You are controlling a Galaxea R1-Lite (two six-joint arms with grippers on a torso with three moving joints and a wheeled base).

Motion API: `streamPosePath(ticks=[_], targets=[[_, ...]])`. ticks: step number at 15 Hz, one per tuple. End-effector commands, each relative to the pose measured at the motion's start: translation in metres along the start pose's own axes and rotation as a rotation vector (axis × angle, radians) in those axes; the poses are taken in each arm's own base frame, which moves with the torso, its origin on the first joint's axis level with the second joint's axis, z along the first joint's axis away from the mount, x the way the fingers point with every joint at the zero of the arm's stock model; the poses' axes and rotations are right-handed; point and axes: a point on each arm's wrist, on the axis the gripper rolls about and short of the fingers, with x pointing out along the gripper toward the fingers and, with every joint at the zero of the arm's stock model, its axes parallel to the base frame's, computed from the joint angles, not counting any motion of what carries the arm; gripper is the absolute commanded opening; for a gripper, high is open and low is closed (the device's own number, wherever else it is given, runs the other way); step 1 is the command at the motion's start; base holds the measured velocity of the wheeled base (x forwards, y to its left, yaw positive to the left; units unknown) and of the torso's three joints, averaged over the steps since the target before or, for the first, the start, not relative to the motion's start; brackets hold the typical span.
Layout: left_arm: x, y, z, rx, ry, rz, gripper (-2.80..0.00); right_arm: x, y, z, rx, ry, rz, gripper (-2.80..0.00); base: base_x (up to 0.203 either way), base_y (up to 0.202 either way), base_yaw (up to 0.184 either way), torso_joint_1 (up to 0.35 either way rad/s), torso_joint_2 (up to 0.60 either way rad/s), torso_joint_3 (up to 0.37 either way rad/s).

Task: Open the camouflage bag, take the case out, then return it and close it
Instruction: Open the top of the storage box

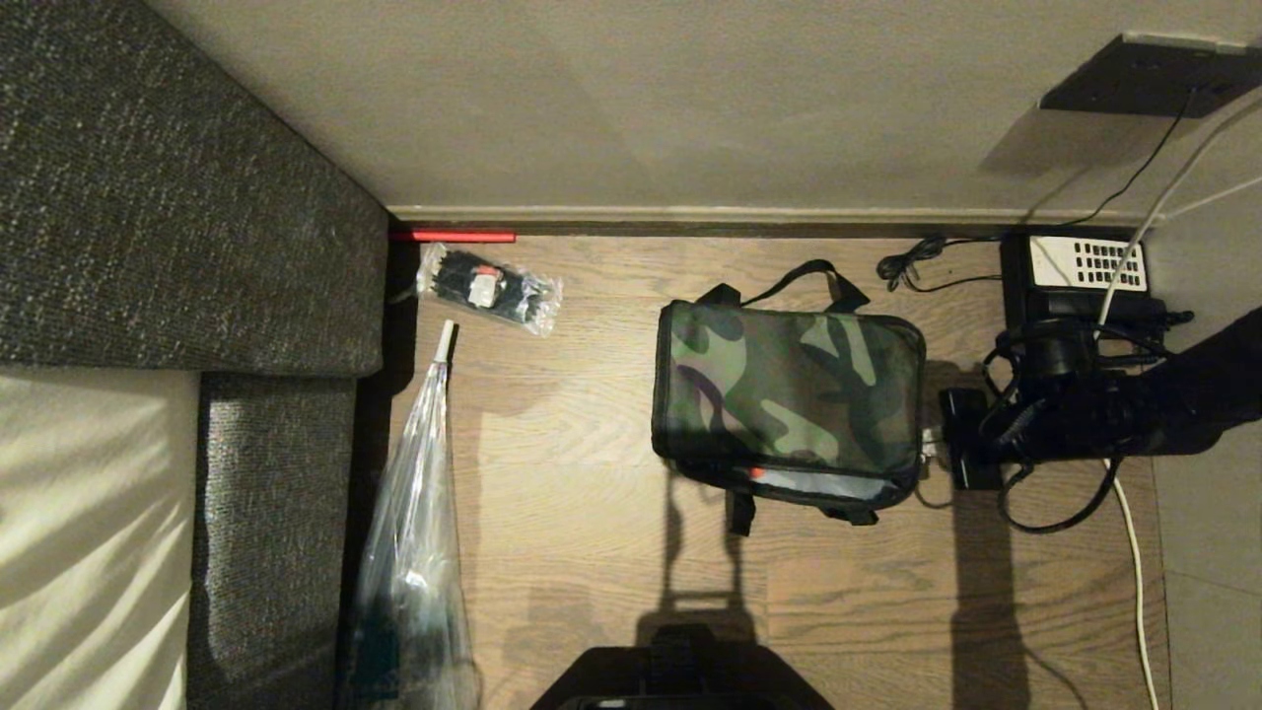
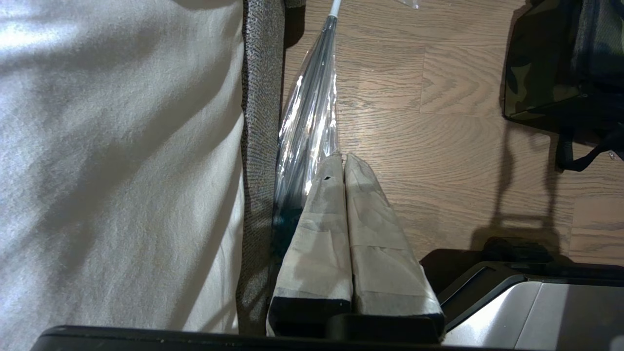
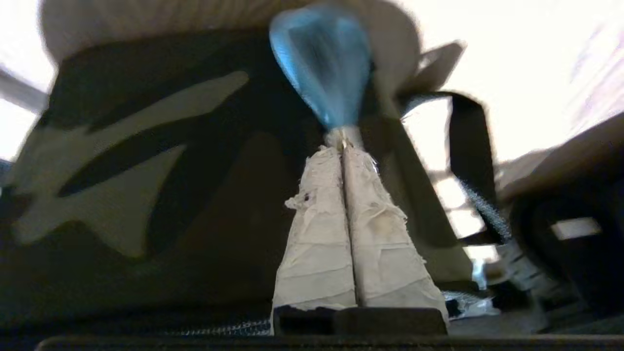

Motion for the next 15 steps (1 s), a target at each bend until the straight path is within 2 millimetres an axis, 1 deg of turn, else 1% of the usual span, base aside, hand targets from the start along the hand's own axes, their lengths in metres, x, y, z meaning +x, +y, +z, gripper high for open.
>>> streamPosePath(ticks=[1, 14, 15], targets=[[0.0, 0.0, 0.0, 0.0, 0.0, 0.001, -2.8, 0.0001, 0.0008, -0.0002, 0.006, 0.002, 0.005, -2.8, 0.0, 0.0, 0.0, 0.0, 0.0, 0.0], [0.0, 0.0, 0.0, 0.0, 0.0, 0.001, -2.8, -0.004, -0.0003, 0.0017, 0.012, 0.02, 0.0, -2.8, 0.0, 0.0, 0.0, 0.0, 0.0, 0.0], [0.0, 0.0, 0.0, 0.0, 0.0, 0.001, -2.8, -0.0034, 0.0009, 0.0015, 0.009, 0.017, 0.009, 0.0, 0.0, 0.0, 0.0, 0.0, 0.0, 0.0]])
